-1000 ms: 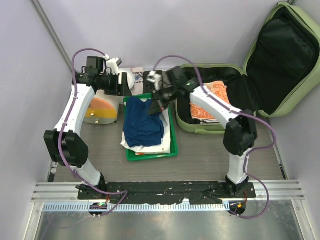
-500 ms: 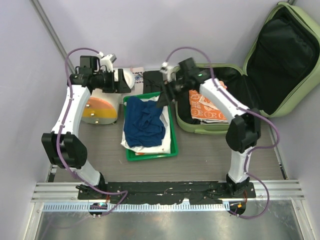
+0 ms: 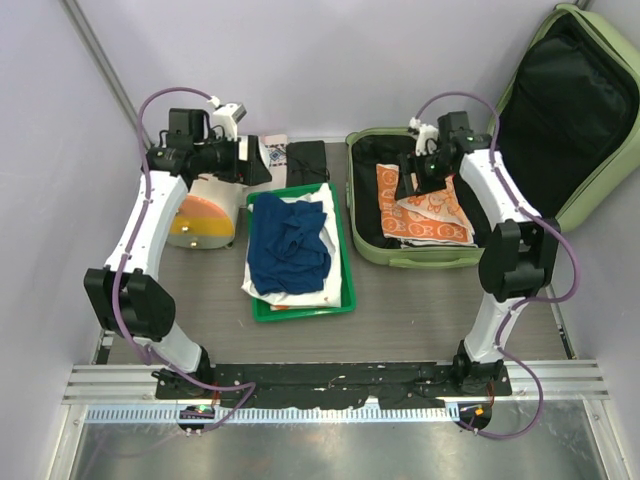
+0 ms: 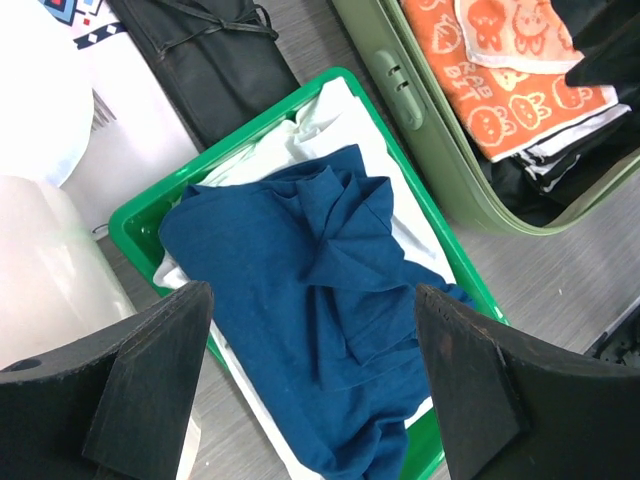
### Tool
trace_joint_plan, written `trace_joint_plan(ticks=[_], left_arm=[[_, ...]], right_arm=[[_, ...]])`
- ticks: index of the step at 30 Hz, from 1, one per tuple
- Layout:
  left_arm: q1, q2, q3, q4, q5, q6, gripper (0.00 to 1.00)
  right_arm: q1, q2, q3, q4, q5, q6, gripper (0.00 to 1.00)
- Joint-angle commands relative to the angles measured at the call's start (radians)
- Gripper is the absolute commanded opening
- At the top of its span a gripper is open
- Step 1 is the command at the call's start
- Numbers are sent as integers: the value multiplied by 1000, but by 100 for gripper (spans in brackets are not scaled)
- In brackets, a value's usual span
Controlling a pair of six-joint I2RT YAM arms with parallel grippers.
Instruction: Open, take out, and arrange the luggage
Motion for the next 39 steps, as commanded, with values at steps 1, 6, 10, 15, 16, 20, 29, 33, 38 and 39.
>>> trace_joint_plan(ticks=[1,6,10,15,16,20,29,33,38,39], left_arm=[[-34,13,41,64,-48,12,85],[-40,16,39,56,-76,-8,85],[-42,14,36,46,-96,-11,85],[-40,19,22,41,-111,-11,85],[-40,20,19,41,-111,-13,85],[-40,22,12,43,-105,-13,85],[-54,46,50,75,-79,-13,83],[-71,92,94,92,-74,-46,83],[-94,154,160,147,-80,-172,84],[-97,172,165,159,-74,-200,84]], right_arm=[[75,40,-44,18,141,17,70],[149,86,-75,64,278,86,71],[199,120,-105,87,369,138,72],[236,143,-153,122,402,156,73],[236,148,-165,124,411,158,74],[236,146,-188,118,430,156,55],[88,17,-6,-19,234,34,1],[18,-9,135,-89,108,-21,1],[-11,-3,234,-180,-21,-61,1],[-12,-4,251,-186,-52,-70,1]])
